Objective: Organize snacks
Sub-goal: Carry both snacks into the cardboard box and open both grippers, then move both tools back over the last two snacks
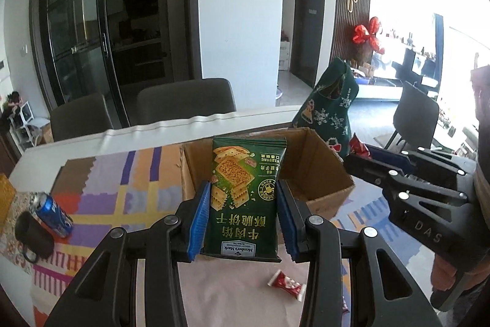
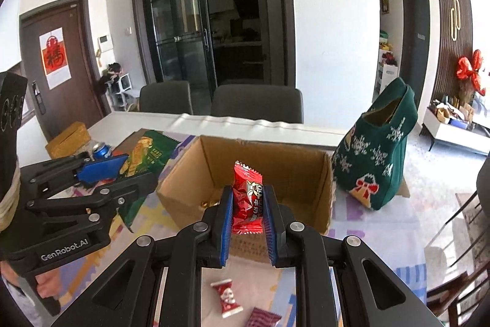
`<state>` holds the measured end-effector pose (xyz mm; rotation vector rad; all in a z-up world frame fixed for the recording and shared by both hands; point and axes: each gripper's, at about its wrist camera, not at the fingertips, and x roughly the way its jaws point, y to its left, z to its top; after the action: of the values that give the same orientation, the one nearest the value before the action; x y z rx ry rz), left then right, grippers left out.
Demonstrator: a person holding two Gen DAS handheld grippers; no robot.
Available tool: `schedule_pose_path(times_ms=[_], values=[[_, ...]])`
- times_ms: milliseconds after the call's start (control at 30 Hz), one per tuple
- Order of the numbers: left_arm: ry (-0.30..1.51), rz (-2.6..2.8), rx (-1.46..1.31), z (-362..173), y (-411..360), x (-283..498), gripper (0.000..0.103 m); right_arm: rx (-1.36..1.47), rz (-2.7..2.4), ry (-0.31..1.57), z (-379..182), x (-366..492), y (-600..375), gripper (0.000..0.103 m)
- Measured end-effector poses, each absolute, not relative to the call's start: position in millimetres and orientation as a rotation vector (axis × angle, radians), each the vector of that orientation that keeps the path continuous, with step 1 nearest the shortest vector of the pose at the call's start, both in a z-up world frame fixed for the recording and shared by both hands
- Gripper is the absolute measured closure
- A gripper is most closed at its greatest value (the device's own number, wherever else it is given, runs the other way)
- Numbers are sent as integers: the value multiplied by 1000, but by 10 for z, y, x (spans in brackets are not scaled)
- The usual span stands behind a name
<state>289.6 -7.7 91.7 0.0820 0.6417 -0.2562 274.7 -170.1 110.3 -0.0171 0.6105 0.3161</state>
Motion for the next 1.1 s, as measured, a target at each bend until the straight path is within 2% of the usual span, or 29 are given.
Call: schedule_pose_path(times_ms=[267,567,867,933,1000,1100], values=[[698,-275,59,901,-109,3303,62,-10,304,633,1139,3047,-1727,83],[815,-258,47,651,-125,3775,62,-7,274,709,1000,3464,-1747,83],[839,-192,84,582,-172,4055,61,-30,250,753,862,3747,-1728,83],[832,-180,91,602,-164,4059,58,-25,243,756,855,3785,-1743,82],[824,-174,97,626,-162,4032,46,-11,235,766,852,3804,-1769,70],[804,-163,123,668,-171,3946,42,-7,223,758,868,3793,-1798,67]])
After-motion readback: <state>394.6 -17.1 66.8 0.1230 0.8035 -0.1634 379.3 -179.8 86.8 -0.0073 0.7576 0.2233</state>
